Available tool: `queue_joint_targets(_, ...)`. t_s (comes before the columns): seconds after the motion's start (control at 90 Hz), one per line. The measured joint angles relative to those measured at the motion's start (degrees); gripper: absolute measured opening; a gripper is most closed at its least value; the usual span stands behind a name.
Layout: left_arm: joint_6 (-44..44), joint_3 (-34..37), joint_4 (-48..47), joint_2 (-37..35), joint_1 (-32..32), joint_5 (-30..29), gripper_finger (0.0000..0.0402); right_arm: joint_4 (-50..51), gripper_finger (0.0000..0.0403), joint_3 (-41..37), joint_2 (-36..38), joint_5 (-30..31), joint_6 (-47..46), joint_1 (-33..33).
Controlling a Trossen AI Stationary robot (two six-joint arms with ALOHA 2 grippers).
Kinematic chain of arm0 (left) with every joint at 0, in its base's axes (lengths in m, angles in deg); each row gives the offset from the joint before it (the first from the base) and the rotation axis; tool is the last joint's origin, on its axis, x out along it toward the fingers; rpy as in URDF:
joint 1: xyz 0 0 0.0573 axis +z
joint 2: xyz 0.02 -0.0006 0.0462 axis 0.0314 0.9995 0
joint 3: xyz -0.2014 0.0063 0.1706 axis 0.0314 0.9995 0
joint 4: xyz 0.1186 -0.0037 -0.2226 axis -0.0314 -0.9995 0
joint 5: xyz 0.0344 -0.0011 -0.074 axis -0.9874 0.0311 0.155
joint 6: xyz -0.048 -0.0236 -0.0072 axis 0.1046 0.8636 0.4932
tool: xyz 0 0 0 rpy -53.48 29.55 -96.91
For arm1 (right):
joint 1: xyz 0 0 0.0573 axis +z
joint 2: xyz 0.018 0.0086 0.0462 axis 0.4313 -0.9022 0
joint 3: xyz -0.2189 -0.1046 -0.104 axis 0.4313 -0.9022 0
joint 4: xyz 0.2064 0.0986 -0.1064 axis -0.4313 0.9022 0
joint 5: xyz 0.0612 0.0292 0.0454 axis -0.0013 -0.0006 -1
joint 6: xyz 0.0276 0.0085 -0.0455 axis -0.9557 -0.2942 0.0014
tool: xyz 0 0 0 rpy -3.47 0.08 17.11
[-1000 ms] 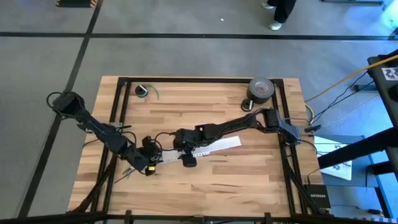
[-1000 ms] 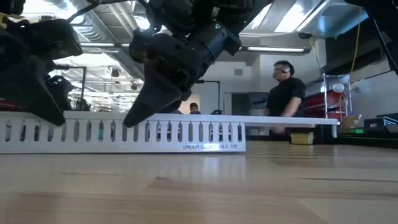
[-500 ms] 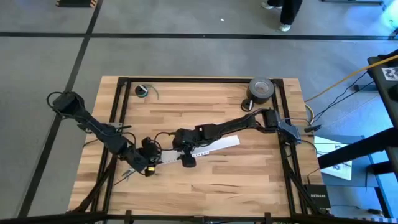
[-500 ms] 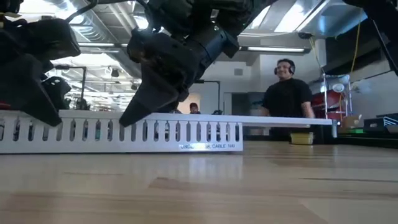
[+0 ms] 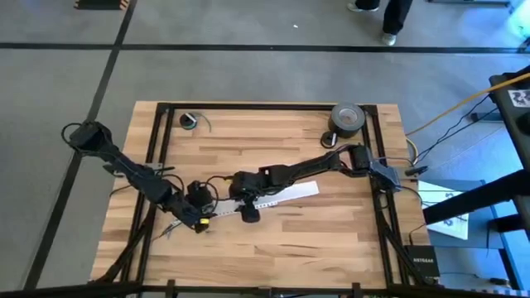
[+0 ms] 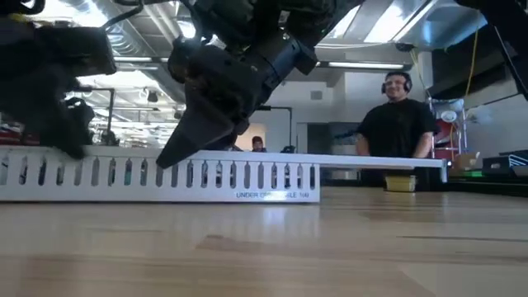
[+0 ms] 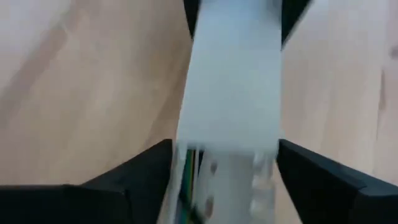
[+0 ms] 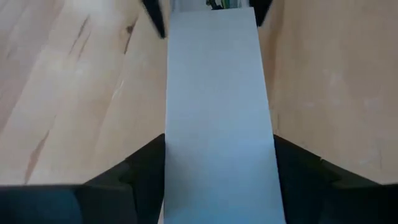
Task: Ziptie cables
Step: Close the white cable duct
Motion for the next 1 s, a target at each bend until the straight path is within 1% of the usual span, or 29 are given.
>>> queue_joint_targets(0.089, -0.64, -1.73, -2.74, -0.01, 0.18, 3.18, 0.0307, 0.04, 0.0221, 0.0, 0.0, -0.24, 0.21, 0.0)
queue_joint_targets(0.222, 0.05, -6.35, -10.88, -0.21, -0.31, 6.6, 0.0311, 0.28, 0.0221, 0.0, 0.0, -0.74, 0.76, 0.07)
queue_joint_targets(0.278, 1.15, -7.47, -13.85, -0.25, -1.03, 7.15, 0.0311, 0.37, 0.0221, 0.0, 0.0, -0.77, 1.21, 0.07)
queue_joint_targets(0.356, 2.34, -7.57, -14.54, -0.25, -2.34, 6.71, 0.0311, 0.42, 0.0221, 0.0, 0.0, -0.79, 1.39, 0.04)
queue_joint_targets(0.522, 2.72, -4.95, -11.71, 0.01, -5.08, -0.16, 0.0311, 0.56, 0.0221, -0.02, 0.0, -0.75, 1.52, 0.02)
queue_joint_targets(0.578, 3.41, -3.7, -11.6, 0.03, -5.4, -1.63, 0.0311, 0.58, 0.0221, -0.04, 0.0, -0.7, 1.57, 0.0)
queue_joint_targets(0.656, 4.68, -2.03, -11.29, 0.16, -5.46, -2.01, 0.0311, 0.61, 0.0221, -0.05, 0.0, -0.41, 1.61, 0.0)
queue_joint_targets(0.8, 4.16, 0.84, -5.98, 0.16, -5.43, -2.79, 0.0311, 0.64, 0.0221, -0.09, 0.0, -0.52, 2.13, -0.04)
queue_joint_targets(0.889, 2.68, 1.3, -3.11, 0.16, -5.28, -3.42, 0.0311, 0.67, 0.0221, -0.11, 0.0, -0.55, 2.92, -0.02)
queue_joint_targets(1.0, 1.97, 1.98, -2.17, 0.16, -5.28, -4.16, 0.0311, 0.63, 0.0221, -0.13, -0.01, -0.6, 3.14, -0.02)
